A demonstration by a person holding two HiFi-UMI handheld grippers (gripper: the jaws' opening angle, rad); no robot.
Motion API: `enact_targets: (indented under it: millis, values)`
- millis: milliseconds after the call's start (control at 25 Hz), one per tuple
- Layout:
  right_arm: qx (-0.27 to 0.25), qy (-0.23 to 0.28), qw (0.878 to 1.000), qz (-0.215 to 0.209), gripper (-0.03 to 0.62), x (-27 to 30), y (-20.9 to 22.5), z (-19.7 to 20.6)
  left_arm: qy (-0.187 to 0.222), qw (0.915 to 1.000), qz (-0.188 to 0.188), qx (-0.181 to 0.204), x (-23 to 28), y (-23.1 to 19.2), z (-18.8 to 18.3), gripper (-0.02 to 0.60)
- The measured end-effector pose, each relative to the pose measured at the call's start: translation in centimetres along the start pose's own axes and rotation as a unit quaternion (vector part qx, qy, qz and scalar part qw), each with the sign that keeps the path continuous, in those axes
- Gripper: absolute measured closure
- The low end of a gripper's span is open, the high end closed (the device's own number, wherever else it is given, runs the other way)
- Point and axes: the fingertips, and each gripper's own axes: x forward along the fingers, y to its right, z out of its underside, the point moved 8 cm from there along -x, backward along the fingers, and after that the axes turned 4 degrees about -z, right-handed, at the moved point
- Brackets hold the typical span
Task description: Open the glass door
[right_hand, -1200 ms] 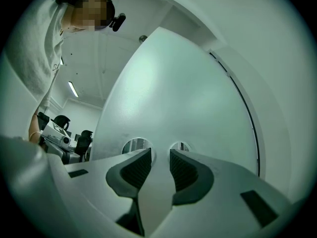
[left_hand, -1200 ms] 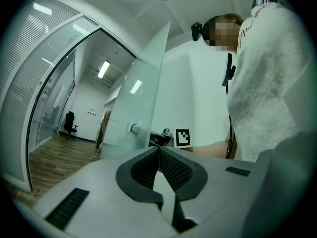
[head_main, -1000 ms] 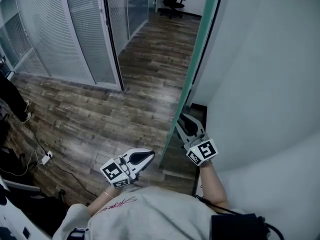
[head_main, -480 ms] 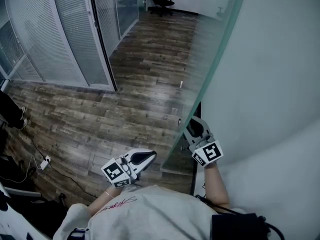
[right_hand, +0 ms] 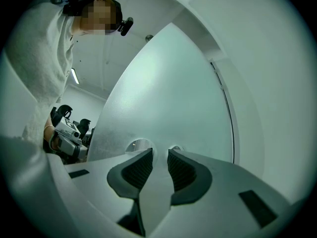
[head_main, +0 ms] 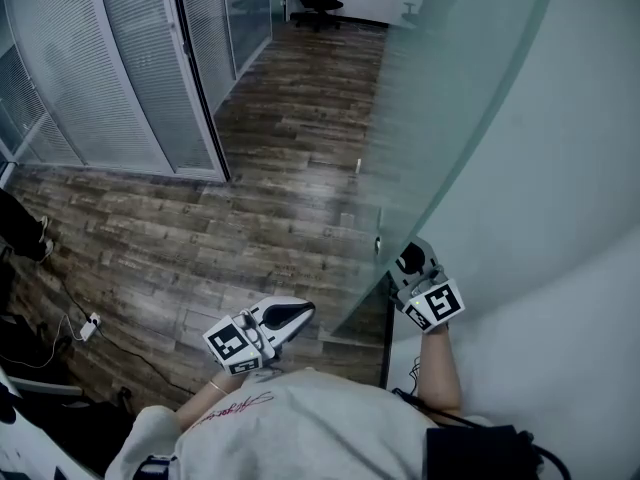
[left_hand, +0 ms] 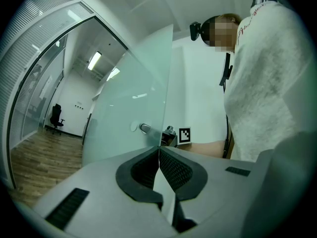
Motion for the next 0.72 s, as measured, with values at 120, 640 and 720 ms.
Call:
enact_targets:
  millis: [120, 640, 720]
  values:
    - [-0.001, -0.004, 1.000, 0.001, 0.487, -0.8, 0.4, 0.0, -0.001, 1.0000, 0.003, -0.002, 0.1, 0.0, 0.2, 0.563]
    - [0.007, -0.096, 0.992, 0.078, 0.487, -6.5, -0.2, 2.8, -0.009, 0.9998, 0.018, -0.010, 0.5, -0.1, 0.4, 0.563]
    - [0.020, -0.093, 0.991, 0.089, 0.506, -7.4, -1.4, 3.6, -0.008, 0.9996, 0.022, -0.013, 0.9, -0.4, 0.6, 0.563]
